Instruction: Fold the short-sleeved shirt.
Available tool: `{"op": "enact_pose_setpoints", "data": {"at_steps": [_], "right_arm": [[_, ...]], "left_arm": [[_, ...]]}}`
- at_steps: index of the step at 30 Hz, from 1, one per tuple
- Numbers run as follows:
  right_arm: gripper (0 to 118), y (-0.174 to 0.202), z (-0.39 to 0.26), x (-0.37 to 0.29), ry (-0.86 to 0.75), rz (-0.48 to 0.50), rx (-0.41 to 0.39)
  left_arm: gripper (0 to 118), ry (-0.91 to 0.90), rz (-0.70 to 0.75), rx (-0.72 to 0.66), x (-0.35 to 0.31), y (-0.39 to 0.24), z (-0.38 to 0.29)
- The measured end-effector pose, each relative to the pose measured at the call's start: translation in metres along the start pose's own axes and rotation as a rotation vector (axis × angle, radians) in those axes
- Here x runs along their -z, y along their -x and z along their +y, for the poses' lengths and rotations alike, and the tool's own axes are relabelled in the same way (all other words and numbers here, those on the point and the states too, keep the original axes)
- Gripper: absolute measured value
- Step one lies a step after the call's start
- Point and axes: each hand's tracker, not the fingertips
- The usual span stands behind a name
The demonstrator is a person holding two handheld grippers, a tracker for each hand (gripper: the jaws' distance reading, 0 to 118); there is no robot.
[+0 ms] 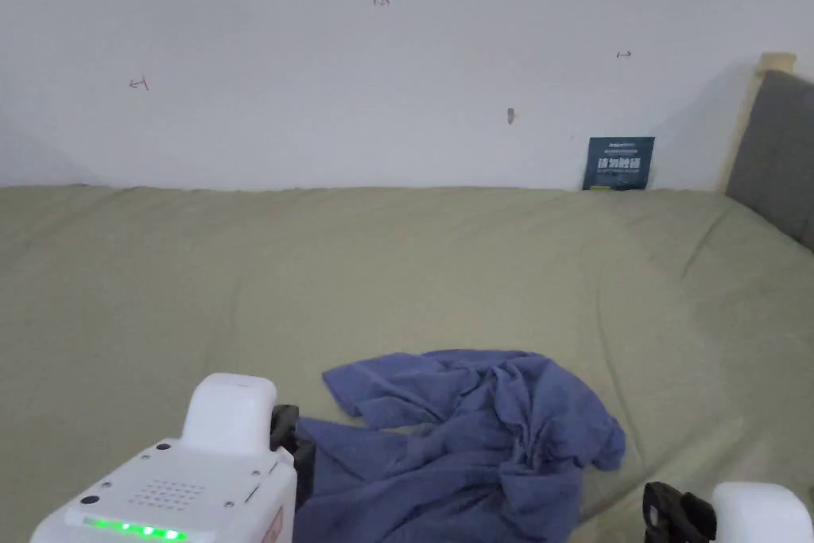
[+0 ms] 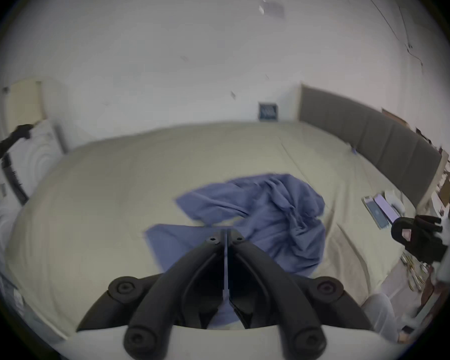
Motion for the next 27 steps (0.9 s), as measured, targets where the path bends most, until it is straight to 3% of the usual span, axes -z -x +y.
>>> {"op": "enact_pose_setpoints", "data": {"at_steps": [6,16,22,27], "right_arm": [[0,0.018,0.007,-0.009,-0.052,0.012,-0.028],[1,0.033,0.019,-0.011,-0.068,0.035,-0.047],[0,0.034,0.022,-0.001,-0.065,0.034,-0.054],[0,0.035,0.019,0.019,-0.03,0.039,-0.055]], "left_arm": [[0,-0.089,0.126,-0.069,-0.06,0.046,-0.015],[0,-0.07,0.165,-0.152,-0.06,0.073,-0.026],[0,-0.03,0.127,-0.144,-0.031,0.077,-0.02],[0,0.1,0.06,-0.117,0.043,0.083,-0.019]]}}
